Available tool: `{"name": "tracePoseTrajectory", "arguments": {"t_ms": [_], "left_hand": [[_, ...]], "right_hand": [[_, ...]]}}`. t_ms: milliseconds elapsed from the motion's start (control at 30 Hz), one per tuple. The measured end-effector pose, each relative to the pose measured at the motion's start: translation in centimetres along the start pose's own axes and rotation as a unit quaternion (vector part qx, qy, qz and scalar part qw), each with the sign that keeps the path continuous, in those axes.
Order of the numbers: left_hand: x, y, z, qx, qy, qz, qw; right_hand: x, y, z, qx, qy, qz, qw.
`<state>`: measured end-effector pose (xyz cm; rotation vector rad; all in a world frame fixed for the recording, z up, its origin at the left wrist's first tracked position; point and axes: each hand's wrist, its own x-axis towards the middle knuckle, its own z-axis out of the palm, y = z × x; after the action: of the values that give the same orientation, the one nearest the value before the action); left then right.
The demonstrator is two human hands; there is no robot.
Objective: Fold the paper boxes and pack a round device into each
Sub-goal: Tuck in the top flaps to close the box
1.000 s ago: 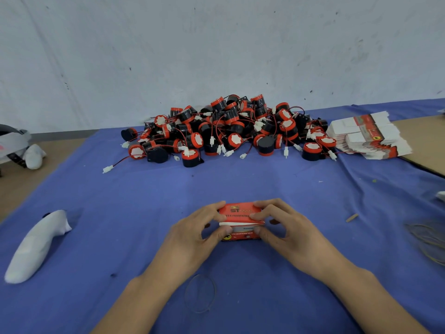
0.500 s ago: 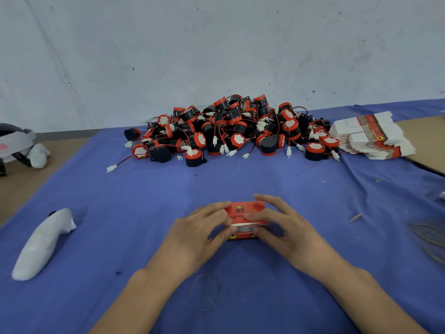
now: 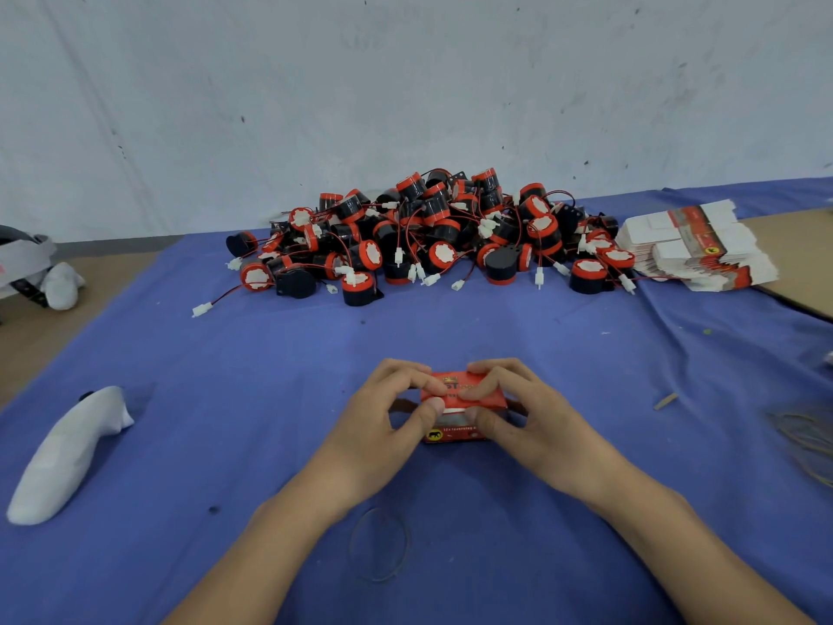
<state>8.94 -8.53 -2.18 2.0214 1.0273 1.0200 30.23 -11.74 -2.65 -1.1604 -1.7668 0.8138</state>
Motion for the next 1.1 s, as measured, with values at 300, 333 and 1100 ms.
{"name": "tracePoseTrajectory", "arguments": {"t_ms": [300, 333, 1100], "left_hand": [[-0.4, -0.2, 0.8, 0.038, 0.035, 0.035, 0.998], [-0.4, -0.2, 0.9, 0.037, 0.041, 0.042, 0.998], [-0.2, 0.4, 0.6, 0.084, 0.002, 0.033, 0.996]], "right_hand": [[-0.2, 0.3, 0.3, -0.047, 0.011, -0.012, 0.999], [-0.2, 0.3, 0.4, -0.053, 0.012, -0.013, 0.998], [-0.2, 0.2, 0.4, 0.000, 0.019, 0.031, 0.999]]}}
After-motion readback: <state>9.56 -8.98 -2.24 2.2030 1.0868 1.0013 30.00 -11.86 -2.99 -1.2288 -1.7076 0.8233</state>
